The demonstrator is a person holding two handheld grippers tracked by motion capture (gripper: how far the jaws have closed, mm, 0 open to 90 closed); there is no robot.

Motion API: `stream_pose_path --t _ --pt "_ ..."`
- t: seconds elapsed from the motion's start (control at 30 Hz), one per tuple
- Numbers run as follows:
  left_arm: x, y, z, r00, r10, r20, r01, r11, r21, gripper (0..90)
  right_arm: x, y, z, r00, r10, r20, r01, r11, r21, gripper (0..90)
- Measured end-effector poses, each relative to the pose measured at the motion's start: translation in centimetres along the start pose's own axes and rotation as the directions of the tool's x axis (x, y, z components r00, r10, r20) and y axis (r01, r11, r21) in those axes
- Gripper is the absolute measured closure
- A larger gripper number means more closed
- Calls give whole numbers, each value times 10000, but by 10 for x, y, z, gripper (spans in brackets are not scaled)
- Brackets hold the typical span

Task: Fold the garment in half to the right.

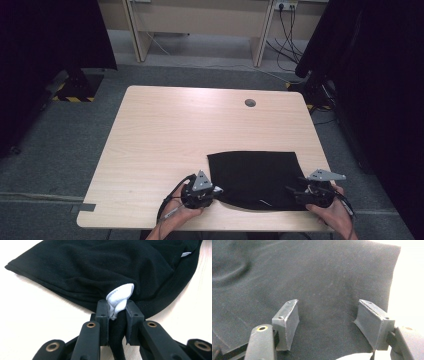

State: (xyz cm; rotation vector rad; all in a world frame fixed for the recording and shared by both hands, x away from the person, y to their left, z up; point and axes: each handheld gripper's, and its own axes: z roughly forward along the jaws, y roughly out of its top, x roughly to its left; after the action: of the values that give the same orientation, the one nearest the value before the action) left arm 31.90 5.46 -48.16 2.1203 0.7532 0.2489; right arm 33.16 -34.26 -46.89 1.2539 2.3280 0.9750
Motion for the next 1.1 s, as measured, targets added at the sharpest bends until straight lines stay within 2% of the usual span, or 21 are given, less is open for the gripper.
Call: stream_pose_path --t 0.13,0.43,0.63,0.73,0.8,0.87,0.9,1.1 --pt "-1 0 0 10000 12 -73 -12 10000 -8 754 5 7 0 10000 19 12 -19 9999 -126 329" --pt "-1 0 0 10000 -73 -63 73 10000 -5 754 29 50 18 9945 -458 -940 390 9966 -728 310" --pt "-1 0 0 9999 -82 -75 82 10000 -7 752 41 75 36 9891 -747 -1270 650 9947 -793 313" --pt "-1 0 0 9999 -72 -84 72 10000 -11 751 46 88 45 9865 -760 -1450 636 9940 -884 314" --pt "-1 0 0 9999 -63 -101 63 10000 -20 749 50 96 51 9831 -973 -1553 849 9928 -846 313" --pt "0 0 0 9999 -108 -61 108 9999 -22 748 55 104 58 9759 -1520 -1564 1400 9865 -853 306" --pt "-1 0 0 9999 -102 -58 102 9999 -19 748 58 108 61 9732 -1626 -1626 1504 9850 -847 301" --pt "-1 0 0 9999 -86 -68 86 10000 -6 748 71 131 83 9636 -1817 -1961 1685 9823 -819 302"
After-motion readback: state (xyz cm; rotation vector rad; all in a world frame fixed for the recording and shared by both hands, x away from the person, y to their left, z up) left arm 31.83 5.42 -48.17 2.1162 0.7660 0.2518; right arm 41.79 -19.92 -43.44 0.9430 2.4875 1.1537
